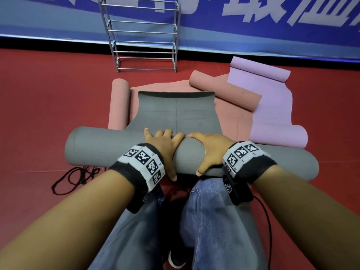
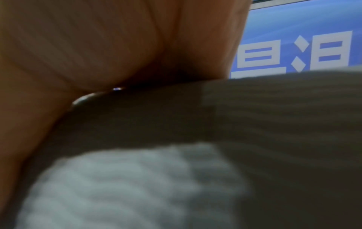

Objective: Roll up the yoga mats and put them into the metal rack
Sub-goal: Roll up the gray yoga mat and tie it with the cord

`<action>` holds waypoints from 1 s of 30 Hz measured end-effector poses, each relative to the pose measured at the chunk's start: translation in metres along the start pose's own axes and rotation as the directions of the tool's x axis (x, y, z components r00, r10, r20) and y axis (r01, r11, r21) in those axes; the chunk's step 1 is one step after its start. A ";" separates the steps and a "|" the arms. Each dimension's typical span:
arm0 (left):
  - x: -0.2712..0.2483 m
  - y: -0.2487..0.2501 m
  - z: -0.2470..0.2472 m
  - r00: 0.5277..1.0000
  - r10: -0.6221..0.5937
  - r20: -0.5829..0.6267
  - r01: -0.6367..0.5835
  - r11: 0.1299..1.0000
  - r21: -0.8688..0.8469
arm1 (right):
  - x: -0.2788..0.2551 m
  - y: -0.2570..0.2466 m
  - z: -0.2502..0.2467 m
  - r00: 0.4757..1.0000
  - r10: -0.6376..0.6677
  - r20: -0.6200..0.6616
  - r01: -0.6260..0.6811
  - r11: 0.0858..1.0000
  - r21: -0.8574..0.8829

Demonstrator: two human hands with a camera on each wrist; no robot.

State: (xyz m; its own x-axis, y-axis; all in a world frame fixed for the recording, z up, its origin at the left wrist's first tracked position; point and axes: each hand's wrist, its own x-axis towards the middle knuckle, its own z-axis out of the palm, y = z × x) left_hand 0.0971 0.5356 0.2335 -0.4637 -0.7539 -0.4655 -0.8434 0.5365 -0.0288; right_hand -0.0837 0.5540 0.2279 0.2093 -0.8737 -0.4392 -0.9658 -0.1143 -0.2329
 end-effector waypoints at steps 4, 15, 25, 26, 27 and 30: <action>0.002 -0.003 0.005 0.998 -0.007 -0.063 0.005 0.999 -0.043 | 0.004 0.003 0.002 1.000 -0.003 -0.010 0.004 1.000 0.016; 0.028 -0.012 -0.008 0.999 -0.006 0.033 0.011 0.990 -0.141 | -0.013 0.006 0.035 0.974 0.040 -0.224 -0.089 0.973 -0.211; 0.016 -0.001 0.031 0.983 -0.058 -0.172 0.065 0.997 0.036 | 0.008 0.010 0.019 0.988 0.052 -0.145 -0.079 0.980 -0.181; 0.019 -0.002 0.030 0.982 -0.058 -0.177 0.066 0.997 0.040 | 0.007 0.010 0.020 0.988 0.058 -0.146 -0.085 0.979 -0.185; 0.021 -0.003 0.029 0.982 -0.058 -0.181 0.065 0.997 0.037 | 0.006 0.009 0.022 0.987 0.061 -0.148 -0.089 0.976 -0.197; 0.026 -0.003 0.023 0.983 -0.052 -0.176 0.056 0.998 0.015 | 0.002 0.009 0.028 0.985 0.067 -0.162 -0.106 0.965 -0.241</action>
State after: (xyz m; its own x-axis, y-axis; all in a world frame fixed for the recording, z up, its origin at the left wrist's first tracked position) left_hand 0.0938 0.5229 0.2007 -0.4595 -0.8359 -0.3002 -0.8637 0.4993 -0.0683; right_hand -0.0877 0.5643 0.2009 0.1163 -0.9444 -0.3076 -0.9908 -0.1319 0.0305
